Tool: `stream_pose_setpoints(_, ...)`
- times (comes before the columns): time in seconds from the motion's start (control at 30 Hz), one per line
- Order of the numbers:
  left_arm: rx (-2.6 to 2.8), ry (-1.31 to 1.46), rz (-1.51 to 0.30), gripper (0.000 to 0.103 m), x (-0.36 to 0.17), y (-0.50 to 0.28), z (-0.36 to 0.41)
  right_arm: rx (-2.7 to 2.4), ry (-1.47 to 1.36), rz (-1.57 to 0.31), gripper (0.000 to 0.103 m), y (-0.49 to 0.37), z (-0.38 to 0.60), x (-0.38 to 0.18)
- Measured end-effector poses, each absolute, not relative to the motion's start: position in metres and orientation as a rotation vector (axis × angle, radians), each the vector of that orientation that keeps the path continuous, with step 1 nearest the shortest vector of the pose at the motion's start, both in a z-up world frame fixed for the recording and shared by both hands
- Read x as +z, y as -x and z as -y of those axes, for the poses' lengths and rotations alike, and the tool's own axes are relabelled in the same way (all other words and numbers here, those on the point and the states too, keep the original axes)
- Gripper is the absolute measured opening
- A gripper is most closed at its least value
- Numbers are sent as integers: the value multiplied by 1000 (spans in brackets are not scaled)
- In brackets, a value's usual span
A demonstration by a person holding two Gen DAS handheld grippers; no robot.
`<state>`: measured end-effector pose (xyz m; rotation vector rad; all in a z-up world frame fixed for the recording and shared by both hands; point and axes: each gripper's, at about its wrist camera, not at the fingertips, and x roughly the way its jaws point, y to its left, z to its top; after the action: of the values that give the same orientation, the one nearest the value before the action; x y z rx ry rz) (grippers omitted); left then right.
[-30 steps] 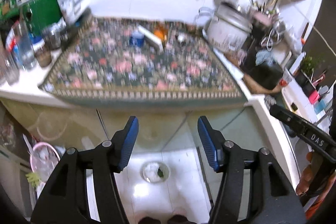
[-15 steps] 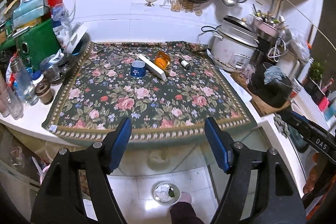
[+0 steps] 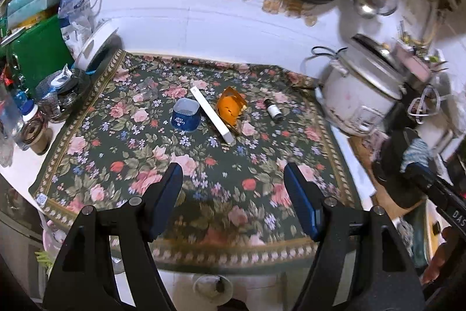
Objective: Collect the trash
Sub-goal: 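Raise both tools back over the tablecloth, then grasp the white plastic strip with the left tool while the right tool grasps the brown cardboard sleeve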
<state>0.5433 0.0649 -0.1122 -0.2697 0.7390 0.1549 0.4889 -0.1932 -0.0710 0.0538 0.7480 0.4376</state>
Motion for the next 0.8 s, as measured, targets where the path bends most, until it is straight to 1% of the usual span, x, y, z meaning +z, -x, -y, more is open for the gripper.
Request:
stream_pose_setpoints(0.27,152,296,-829,71,-149,-628,-89,403,-77,-819,43,-538,182,-95)
stream_pose_setpoints(0.5,78,304,-942,71,-205,-709,-108,298,-149,-897,43,-572,165,-118)
stream_pose_setpoints(0.53,72,310,-958,69,-212,-717,-109,295,-151,-910,43,-578,161,-122)
stream_pose_setpoints(0.57,64,319,-973,63,-220,-724,-111,292,-141,-930,43,-585,155,-128)
stream_pose_setpoints(0.6,54,327,-989,61,-229,-731,-112,288,-133,-943,43,-590,150,-132)
stream_pose_setpoints(0.67,37,333,-1032,52,-246,-746,-113,286,-135,-963,43,-600,144,-139)
stream_pose_setpoints(0.7,35,335,-1040,50,-251,-750,-113,294,-146,-971,43,-605,141,-142)
stream_pose_setpoints(0.8,35,360,-1040,35,-262,-757,-116,315,-151,-976,43,-615,134,-145)
